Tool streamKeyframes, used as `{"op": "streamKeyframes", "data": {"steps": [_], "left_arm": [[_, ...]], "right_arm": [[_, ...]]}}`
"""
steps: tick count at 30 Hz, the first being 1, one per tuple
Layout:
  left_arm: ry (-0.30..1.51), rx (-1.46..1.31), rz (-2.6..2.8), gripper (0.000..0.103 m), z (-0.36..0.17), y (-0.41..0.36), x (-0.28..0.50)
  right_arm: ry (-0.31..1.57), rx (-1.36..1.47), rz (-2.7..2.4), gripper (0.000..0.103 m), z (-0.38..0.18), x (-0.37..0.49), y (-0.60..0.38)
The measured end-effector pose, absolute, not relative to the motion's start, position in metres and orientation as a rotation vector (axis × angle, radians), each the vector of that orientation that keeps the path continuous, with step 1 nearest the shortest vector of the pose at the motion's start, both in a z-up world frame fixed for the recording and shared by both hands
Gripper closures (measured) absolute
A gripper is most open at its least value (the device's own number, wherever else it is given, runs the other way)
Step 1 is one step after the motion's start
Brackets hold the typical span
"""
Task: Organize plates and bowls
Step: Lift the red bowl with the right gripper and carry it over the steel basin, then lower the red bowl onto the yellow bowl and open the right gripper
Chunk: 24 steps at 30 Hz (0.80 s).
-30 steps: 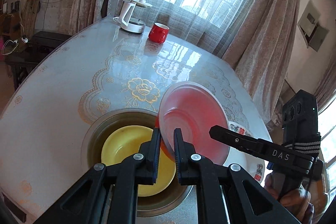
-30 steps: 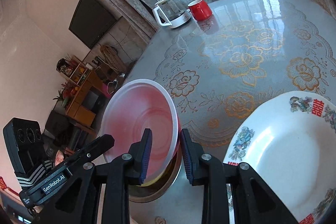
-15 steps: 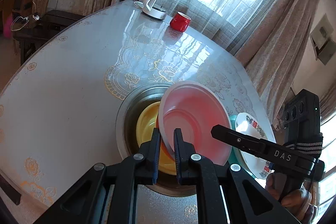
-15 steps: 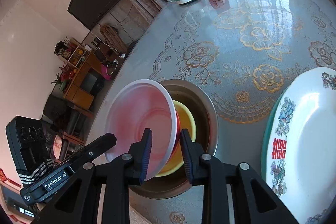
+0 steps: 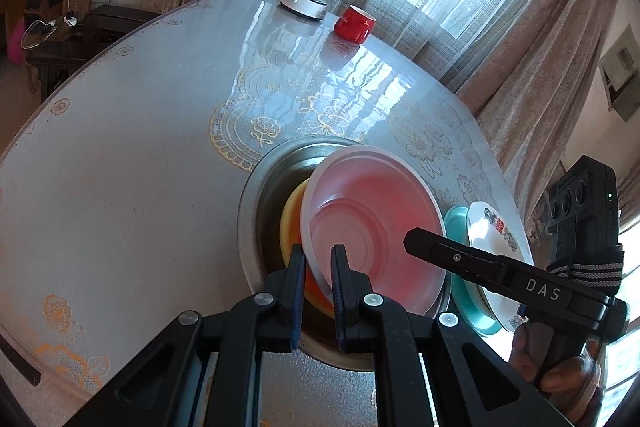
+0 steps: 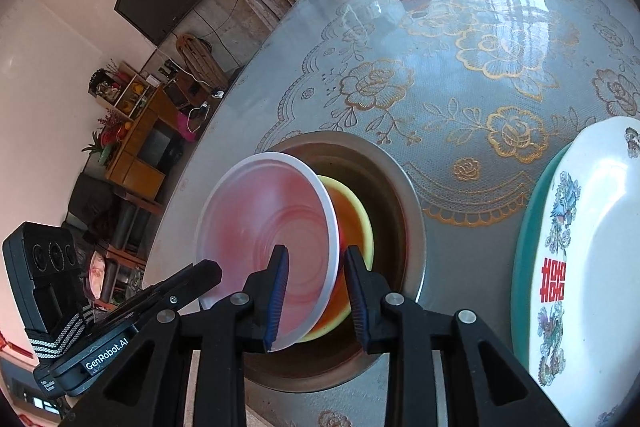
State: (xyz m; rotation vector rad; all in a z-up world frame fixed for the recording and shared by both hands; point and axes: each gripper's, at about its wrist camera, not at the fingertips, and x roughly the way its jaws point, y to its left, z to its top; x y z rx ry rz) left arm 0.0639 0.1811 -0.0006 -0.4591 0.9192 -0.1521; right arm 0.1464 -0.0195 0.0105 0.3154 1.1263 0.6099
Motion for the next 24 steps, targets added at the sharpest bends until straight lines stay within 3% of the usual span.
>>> {"op": "streamKeyframes", "data": {"steps": [16, 20, 24], "left_arm": [[0.937, -0.421, -0.12, 0.091, -0.005, 0.174, 0.063], [0.937, -0.404, -0.105, 0.091, -0.005, 0.172, 0.063], [0.935, -0.373, -0.079, 0.09, -0.003, 0.168, 0.064]], "right_arm": [[1.057, 0.196, 0.571, 0.071, 0.014, 0.14, -0.021], [1.025, 0.153, 0.562, 0.08, 0.017, 0.136, -0.019], [0.998, 0.117, 0.547, 0.082, 0.02, 0.135, -0.019]]}}
